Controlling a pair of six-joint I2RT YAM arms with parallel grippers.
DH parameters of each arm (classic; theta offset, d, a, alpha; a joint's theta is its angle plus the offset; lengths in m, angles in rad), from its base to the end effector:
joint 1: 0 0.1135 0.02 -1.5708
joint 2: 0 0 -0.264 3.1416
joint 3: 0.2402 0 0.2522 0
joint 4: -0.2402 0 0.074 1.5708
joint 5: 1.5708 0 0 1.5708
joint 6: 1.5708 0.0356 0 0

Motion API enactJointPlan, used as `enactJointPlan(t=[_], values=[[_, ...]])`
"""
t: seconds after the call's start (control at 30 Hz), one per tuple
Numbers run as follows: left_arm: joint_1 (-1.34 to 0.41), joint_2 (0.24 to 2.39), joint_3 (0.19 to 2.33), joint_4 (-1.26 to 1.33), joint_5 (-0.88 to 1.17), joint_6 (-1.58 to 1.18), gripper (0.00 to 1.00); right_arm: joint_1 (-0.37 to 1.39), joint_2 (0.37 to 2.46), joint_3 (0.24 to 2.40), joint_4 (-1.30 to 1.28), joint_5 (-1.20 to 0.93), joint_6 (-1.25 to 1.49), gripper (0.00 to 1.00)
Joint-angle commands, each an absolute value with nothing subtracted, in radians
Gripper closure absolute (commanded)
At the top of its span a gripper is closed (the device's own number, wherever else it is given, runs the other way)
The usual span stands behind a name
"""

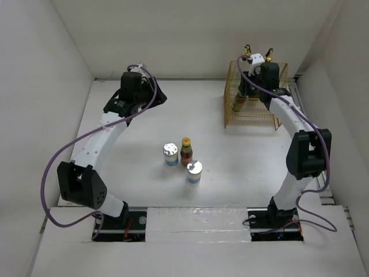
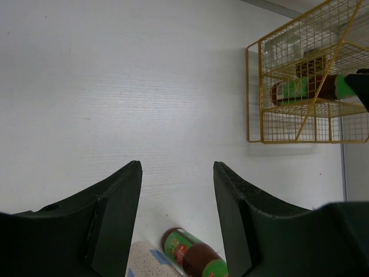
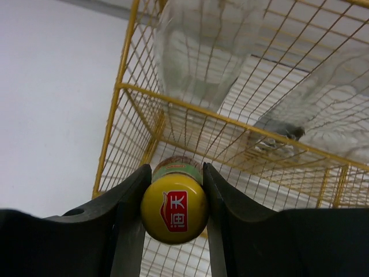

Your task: Organize the condiment bottles

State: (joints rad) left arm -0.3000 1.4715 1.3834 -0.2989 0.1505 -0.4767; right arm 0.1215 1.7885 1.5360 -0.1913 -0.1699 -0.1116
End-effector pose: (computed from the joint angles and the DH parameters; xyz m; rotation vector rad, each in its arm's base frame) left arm 0.3273 -0.1068 0.3732 -0.0758 2.0101 -0.6516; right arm 0.4238 0.0578 0.3213 -0.3410 1.9831 0.1774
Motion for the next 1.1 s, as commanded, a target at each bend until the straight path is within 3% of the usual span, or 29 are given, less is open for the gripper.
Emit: enactJointPlan(t=[0.0, 0.1, 0.13, 0.37, 0.47, 0.53, 0.57, 0.6, 0.63, 0.67, 0.7, 0.73, 0.77, 0.8, 0.87, 0.93, 1.03, 1.07], values=[[-0.298, 1.456, 1.370, -0.275, 0.163, -0.476, 0.51, 0.133, 1.753, 1.537, -0.055, -0.166, -0.109, 0.79], [-0.298, 1.456, 1.370, -0.275, 0.163, -0.476, 0.51, 0.133, 1.753, 1.511, -0.055, -0.166, -0.109, 0.63], [-0.298, 1.456, 1.370, -0.275, 0.163, -0.476, 0.51, 0.133, 1.744, 1.511, -0.064, -0.166, -0.109, 0.51], [-0.298, 1.456, 1.397, -0.297, 0.143, -0.466, 0.50, 0.133, 1.663, 1.565, -0.147, -0.132, -0.127, 0.05], [-0.298, 1.456, 1.408, -0.310, 0.124, -0.466, 0.50, 0.164, 1.576, 1.543, -0.156, -0.094, -0.149, 0.00], [-0.298, 1.456, 1.419, -0.310, 0.115, -0.457, 0.50, 0.205, 1.525, 1.513, -0.156, -0.084, -0.158, 0.05], [-0.298, 1.456, 1.419, -0.310, 0.115, -0.457, 0.50, 0.224, 1.500, 1.493, -0.156, -0.093, -0.167, 0.14], [-0.298, 1.456, 1.419, -0.319, 0.115, -0.457, 0.51, 0.247, 1.449, 1.441, -0.156, -0.107, -0.167, 0.55], [-0.298, 1.456, 1.428, -0.319, 0.115, -0.448, 0.59, 0.276, 1.421, 1.410, -0.156, -0.116, -0.167, 0.77], [-0.298, 1.447, 1.428, -0.319, 0.115, -0.448, 0.65, 0.344, 1.392, 1.376, -0.156, -0.139, -0.167, 0.89], [-0.298, 1.447, 1.428, -0.328, 0.115, -0.448, 0.76, 0.383, 1.335, 1.302, -0.156, -0.159, -0.178, 0.99], [-0.298, 1.437, 1.439, -0.328, 0.103, -0.448, 0.88, 0.426, 1.306, 1.261, -0.156, -0.190, -0.178, 0.99], [-0.298, 1.437, 1.448, -0.328, 0.092, -0.437, 0.90, 0.515, 1.278, 1.221, -0.156, -0.199, -0.178, 0.98], [-0.298, 1.437, 1.448, -0.339, 0.092, -0.437, 0.90, 0.556, 1.254, 1.186, -0.147, -0.210, -0.167, 0.92], [-0.298, 1.437, 1.460, -0.350, 0.080, -0.427, 0.88, 0.664, 1.203, 1.111, -0.147, -0.239, -0.156, 0.53], [-0.298, 1.437, 1.471, -0.359, 0.071, -0.426, 0.71, 0.712, 1.203, 1.086, -0.147, -0.270, -0.143, 0.15], [-0.298, 1.437, 1.471, -0.359, 0.071, -0.426, 0.54, 0.781, 1.226, 1.074, -0.170, -0.279, -0.153, 0.06], [-0.298, 1.437, 1.471, -0.359, 0.071, -0.426, 0.53, 0.781, 1.256, 1.074, -0.170, -0.279, -0.166, 0.05]])
